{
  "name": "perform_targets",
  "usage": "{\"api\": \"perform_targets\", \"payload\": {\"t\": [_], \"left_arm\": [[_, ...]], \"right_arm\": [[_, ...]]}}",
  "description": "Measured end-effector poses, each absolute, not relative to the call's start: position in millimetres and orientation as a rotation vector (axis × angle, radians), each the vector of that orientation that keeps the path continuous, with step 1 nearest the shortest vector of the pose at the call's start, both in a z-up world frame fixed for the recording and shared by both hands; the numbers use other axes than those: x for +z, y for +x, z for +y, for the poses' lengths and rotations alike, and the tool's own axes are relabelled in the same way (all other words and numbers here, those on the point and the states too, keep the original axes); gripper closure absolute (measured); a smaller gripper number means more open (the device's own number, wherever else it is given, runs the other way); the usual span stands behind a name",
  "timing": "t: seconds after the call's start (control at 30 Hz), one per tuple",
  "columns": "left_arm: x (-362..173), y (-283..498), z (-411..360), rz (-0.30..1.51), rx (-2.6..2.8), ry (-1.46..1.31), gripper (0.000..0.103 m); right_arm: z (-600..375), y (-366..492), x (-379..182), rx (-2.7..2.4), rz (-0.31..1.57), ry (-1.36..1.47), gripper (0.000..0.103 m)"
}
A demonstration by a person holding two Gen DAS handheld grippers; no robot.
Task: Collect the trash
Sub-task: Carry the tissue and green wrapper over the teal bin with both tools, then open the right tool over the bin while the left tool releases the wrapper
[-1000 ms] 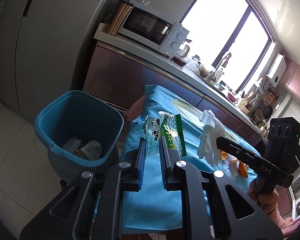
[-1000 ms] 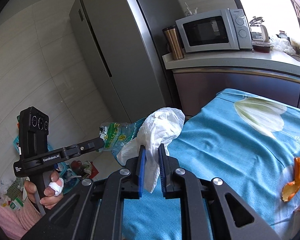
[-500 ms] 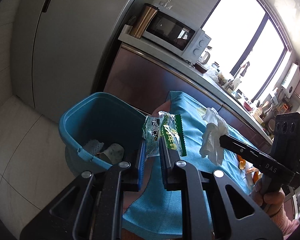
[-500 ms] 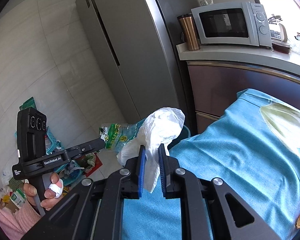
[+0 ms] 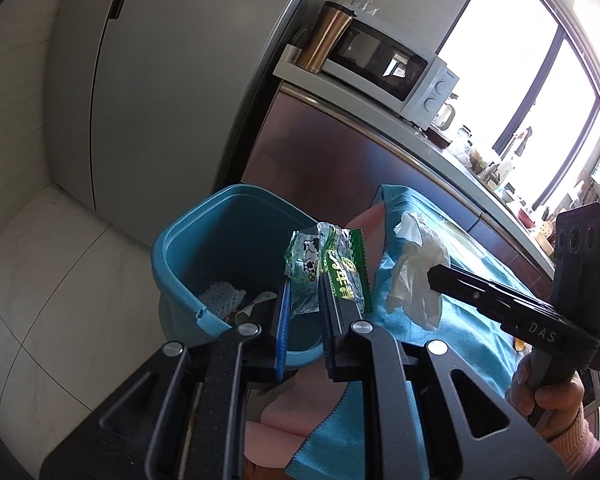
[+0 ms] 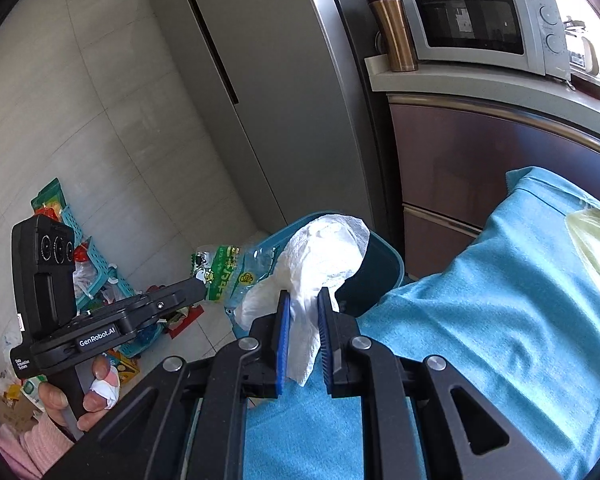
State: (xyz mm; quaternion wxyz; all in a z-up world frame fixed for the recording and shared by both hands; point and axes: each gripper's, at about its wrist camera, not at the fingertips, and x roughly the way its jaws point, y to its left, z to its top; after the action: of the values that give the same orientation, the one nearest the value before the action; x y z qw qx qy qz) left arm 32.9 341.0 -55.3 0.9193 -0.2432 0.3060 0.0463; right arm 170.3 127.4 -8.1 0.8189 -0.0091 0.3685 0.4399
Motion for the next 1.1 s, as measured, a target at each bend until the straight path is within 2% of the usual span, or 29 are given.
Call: {"api": "perform_targets", "payload": {"t": [0.47, 0.8, 1.1], "left_arm": [[-79.6, 59.4, 355.5, 0.683, 0.164, -0.497, 0.089], [-103.0, 87.3, 357.2, 0.742, 0.189, -0.484, 0.088], [-121.1, 100.1, 357.2, 0.772, 0.190, -0.500, 0.089]], "right_arm": [[169.1, 190.7, -31.9, 0.916, 0.899, -0.065, 0.089], [189.5, 208.8, -48.0, 0.876, 0.974, -0.075, 0.082], [183.1, 209.2, -52.0, 0.859, 0.981, -0.052, 0.081]]}}
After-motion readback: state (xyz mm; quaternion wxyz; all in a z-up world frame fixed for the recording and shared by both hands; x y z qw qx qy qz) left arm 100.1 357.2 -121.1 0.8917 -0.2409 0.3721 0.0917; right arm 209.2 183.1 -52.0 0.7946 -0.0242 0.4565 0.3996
